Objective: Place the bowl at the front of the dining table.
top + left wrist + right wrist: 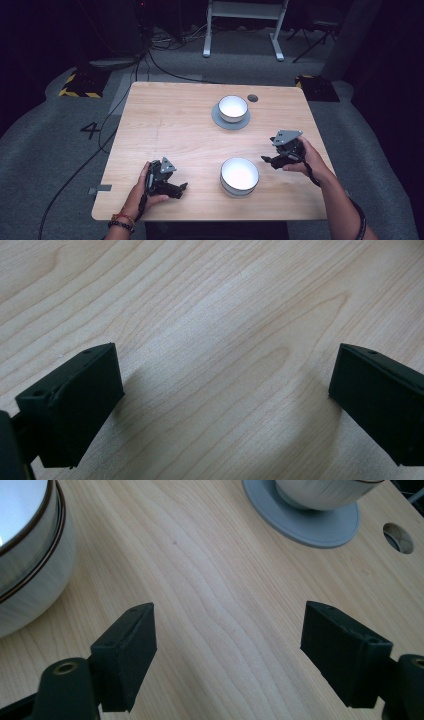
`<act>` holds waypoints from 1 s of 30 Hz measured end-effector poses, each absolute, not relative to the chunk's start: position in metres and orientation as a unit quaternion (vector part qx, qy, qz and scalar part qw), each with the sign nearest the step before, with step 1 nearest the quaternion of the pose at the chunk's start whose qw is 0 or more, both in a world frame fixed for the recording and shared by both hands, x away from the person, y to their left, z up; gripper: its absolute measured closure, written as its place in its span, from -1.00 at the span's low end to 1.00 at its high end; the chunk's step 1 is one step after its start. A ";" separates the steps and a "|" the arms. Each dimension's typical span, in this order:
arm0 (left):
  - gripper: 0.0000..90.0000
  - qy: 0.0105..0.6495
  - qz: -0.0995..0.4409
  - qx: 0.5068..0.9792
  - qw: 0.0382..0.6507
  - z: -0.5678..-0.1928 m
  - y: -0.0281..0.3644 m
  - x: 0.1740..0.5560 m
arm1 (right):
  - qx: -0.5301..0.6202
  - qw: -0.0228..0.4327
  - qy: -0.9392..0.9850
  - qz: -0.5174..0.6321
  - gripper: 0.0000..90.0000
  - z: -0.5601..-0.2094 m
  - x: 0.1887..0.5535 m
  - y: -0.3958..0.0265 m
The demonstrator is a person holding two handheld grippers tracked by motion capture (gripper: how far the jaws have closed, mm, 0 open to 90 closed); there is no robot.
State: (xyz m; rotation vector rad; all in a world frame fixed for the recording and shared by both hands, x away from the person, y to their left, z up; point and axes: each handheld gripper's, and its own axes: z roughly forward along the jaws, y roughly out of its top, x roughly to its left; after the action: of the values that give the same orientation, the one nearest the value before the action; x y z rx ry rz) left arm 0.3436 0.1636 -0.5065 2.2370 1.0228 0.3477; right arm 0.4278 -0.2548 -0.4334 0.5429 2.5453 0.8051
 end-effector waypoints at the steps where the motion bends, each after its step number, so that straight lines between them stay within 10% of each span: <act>1: -0.98 0.390 0.132 0.852 0.324 -0.507 0.164 0.344 | 0.193 0.204 0.916 0.288 -0.51 -0.435 0.427 -0.255; 30: -0.98 0.391 0.131 0.852 0.324 -0.507 0.163 0.343 | 0.231 0.198 0.913 0.272 -0.52 -0.460 0.399 -0.283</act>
State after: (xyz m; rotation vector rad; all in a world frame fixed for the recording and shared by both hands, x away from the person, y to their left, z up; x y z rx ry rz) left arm 0.3435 0.1635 -0.5067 2.2343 1.0251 0.3446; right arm 0.3986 -0.2827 -0.4597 0.6452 2.5554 0.7598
